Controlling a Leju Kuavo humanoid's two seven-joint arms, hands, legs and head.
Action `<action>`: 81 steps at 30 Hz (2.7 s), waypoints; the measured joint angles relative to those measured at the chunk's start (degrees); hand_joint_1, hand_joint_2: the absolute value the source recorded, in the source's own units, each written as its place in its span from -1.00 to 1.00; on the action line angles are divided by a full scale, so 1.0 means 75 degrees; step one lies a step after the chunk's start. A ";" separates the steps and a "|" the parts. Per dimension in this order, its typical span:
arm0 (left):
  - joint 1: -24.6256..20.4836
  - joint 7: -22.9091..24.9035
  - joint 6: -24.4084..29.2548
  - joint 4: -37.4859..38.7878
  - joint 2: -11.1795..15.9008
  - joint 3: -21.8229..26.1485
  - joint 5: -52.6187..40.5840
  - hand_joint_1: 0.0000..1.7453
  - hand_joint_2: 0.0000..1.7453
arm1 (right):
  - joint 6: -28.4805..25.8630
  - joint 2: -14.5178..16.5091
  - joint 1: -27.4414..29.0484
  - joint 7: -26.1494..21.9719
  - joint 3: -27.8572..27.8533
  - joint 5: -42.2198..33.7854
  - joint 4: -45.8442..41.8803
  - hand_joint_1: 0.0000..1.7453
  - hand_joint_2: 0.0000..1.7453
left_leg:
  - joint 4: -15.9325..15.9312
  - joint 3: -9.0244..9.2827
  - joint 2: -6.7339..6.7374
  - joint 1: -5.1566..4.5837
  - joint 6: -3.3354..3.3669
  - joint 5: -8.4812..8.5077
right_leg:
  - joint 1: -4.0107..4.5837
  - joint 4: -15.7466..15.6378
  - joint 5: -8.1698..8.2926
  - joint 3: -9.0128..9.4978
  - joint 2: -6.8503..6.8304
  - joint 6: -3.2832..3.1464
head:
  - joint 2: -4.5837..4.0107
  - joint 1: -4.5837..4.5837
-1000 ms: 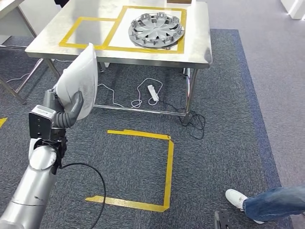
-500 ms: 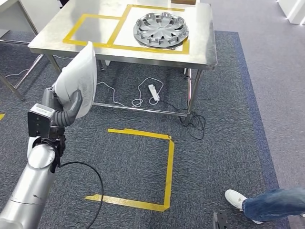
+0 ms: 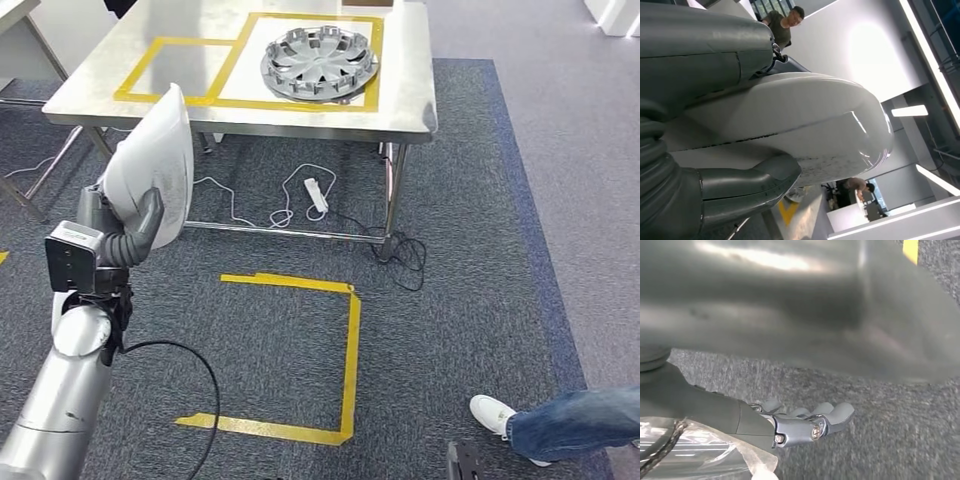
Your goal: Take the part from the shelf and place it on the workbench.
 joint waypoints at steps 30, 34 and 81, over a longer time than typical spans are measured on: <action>-0.0024 -0.0029 0.0027 -0.0001 0.0010 0.0027 -0.0038 1.00 1.00 | -0.0060 0.0003 0.0010 0.0039 0.0068 0.0002 -0.0003 -1.00 -1.00 | 0.0265 -0.0144 -0.0080 0.0015 -0.0062 -0.0145 | -0.0044 0.0019 0.0009 -0.0058 -0.0245 0.0020 | 0.0000 -0.0075; -0.0061 -0.0031 0.0028 -0.0003 0.0005 0.0025 -0.0040 1.00 1.00 | -0.0061 0.0003 -0.0001 0.0042 0.0069 0.0003 -0.0003 -1.00 -1.00 | -0.1206 0.0572 0.0291 -0.0097 0.0097 0.0309 | 0.0025 0.0036 -0.0054 -0.0018 -0.0443 0.0124 | 0.0000 -0.0068; -0.0019 -0.0055 -0.0028 -0.0048 -0.0066 -0.0004 -0.0047 1.00 1.00 | -0.0217 -0.0003 -0.0021 0.0039 0.0147 0.0005 -0.0006 -1.00 -1.00 | -0.1285 0.0759 -0.0135 -0.0069 0.0182 0.0133 | 0.0024 0.0012 0.0188 -0.0288 0.0008 0.0217 | 0.0000 -0.0054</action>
